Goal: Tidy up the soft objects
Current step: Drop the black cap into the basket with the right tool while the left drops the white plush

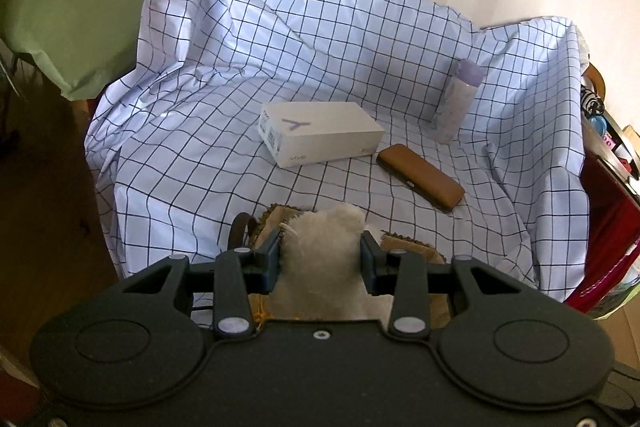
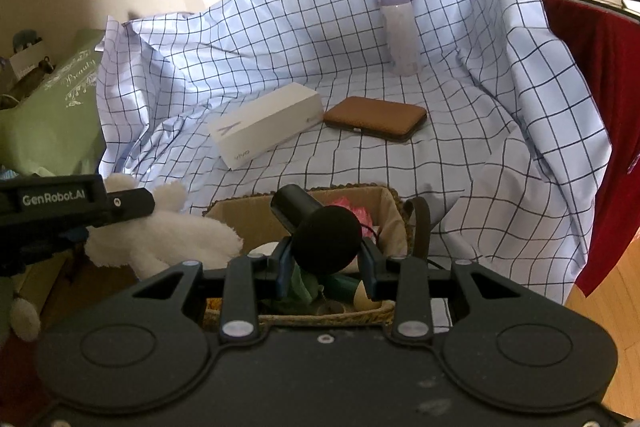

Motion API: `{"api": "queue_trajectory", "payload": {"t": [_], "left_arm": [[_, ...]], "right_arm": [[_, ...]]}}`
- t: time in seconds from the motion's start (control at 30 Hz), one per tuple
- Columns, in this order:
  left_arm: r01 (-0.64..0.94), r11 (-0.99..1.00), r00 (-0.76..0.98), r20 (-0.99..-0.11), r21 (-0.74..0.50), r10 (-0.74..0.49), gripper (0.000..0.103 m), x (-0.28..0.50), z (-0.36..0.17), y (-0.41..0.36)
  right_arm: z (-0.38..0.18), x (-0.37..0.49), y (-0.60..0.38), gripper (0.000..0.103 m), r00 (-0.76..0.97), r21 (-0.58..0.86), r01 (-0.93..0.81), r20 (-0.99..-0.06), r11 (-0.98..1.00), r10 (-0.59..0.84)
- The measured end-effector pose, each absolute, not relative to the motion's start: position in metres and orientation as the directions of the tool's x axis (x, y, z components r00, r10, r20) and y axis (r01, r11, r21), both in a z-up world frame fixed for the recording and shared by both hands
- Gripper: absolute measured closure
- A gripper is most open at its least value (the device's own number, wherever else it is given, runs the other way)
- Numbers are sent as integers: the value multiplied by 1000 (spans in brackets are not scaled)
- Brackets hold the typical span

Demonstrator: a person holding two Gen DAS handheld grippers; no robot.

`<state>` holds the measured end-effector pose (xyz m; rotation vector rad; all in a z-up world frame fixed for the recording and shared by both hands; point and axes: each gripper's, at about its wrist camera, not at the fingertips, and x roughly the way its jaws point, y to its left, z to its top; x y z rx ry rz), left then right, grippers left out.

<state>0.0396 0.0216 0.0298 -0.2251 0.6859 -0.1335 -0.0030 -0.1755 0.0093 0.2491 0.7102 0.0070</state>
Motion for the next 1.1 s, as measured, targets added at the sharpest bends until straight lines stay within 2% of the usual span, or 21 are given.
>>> {"api": "queue_trajectory", "payload": {"t": [0.2,0.77,1.1], "left_arm": [[35,967,758,-624,-253,-191,63,41,24,24],[39,969,753,-630,-245,-190,63,50,19,20],[65,976,776,-604,-206,-179,63,79,30,3]], "right_arm": [[10,-2,-178,55,761,227,92,-644,969,79],[9,-4,-178,52,754,227,103,-653,968,73],[9,-4,-180,52,751,230,104,-656,968,75]]}}
